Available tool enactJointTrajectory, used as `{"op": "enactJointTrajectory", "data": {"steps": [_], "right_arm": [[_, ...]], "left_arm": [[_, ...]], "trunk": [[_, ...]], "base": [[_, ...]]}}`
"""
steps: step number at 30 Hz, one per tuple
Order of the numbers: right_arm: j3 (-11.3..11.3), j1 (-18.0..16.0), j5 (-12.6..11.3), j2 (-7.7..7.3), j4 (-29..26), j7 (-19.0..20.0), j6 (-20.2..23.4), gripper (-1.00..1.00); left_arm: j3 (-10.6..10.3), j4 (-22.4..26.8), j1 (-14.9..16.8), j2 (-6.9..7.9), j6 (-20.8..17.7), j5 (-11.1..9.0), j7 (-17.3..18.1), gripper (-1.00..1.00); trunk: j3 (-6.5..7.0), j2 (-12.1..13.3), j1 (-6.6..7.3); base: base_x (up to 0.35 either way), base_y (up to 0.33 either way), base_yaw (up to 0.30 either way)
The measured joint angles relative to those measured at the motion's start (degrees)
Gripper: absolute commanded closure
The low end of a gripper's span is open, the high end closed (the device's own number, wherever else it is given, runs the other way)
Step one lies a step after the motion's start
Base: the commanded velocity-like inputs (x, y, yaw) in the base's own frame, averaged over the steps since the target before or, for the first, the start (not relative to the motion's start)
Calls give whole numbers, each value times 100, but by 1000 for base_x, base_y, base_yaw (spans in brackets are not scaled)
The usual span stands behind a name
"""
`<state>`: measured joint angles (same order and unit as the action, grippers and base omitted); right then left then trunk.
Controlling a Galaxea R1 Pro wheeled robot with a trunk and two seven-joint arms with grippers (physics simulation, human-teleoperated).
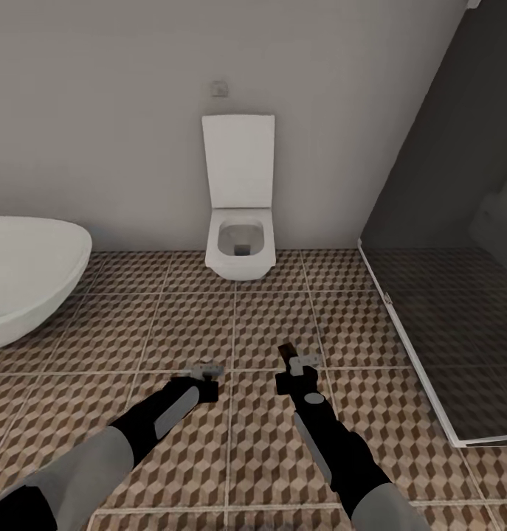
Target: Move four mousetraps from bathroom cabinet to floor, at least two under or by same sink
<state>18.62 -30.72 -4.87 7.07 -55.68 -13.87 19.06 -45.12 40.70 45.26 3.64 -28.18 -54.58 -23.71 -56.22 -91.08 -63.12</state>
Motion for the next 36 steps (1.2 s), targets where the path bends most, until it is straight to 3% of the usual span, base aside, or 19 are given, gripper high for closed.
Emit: {"op": "enactJointTrajectory", "data": {"steps": [4, 6, 8, 11, 13, 15, 18, 21, 26, 32, 36], "right_arm": [[0, 0, 2, 4, 9, 0, 0, 100], [0, 0, 2, 6, 14, 0, 0, 100], [0, 0, 2, 9, 17, 1, -1, 100], [0, 0, 2, 17, 20, 0, -1, 100], [0, 0, 2, 24, 19, 0, -1, 100], [4, 0, -1, 32, 20, 0, -1, 100], [7, 0, -4, 39, 21, 3, 0, 100], [7, 0, -5, 42, 21, 2, 0, 100], [1, 0, -3, 31, 21, 1, 0, 100], [-13, 0, 2, 56, 21, -11, 56, 100], [-36, 0, -20, 67, 16, -6, 423, 100]], "left_arm": [[213, -143, 124, -152, -670, 9, -210, 100], [567, -200, 364, -223, -1195, 31, -339, 100], [875, -349, 565, -243, -1399, 48, -386, 100], [1176, -596, 738, -237, -1487, 125, -415, 100], [1239, -647, 779, -214, -1394, 197, -406, 100], [1260, -634, 804, -193, -1047, 278, -381, 100], [1194, -584, 811, -163, -408, 333, -360, 100], [912, -567, 733, -150, -17, 345, -351, 100], [130, -512, 570, -153, 192, 348, -355, 100], [-67, -83, 539, -153, 176, 346, -367, 100], [-87, -7, 526, -152, 168, 340, -378, 100]], "trunk": [[0, 0, 0], [1, 0, 0], [0, 0, 0], [0, 0, 0], [0, 0, 0], [0, 0, 0], [0, 0, 0], [0, 0, 0], [0, 0, 0], [0, 0, 0], [0, 0, 0]], "base": [[0, 0, 0], [0, 0, 0], [0, 0, 0], [0, 0, 0], [0, 0, 0], [0, 0, 0], [0, 0, 0], [0, 0, 0], [0, 0, 0], [0, 0, 0], [0, 0, 0]]}}
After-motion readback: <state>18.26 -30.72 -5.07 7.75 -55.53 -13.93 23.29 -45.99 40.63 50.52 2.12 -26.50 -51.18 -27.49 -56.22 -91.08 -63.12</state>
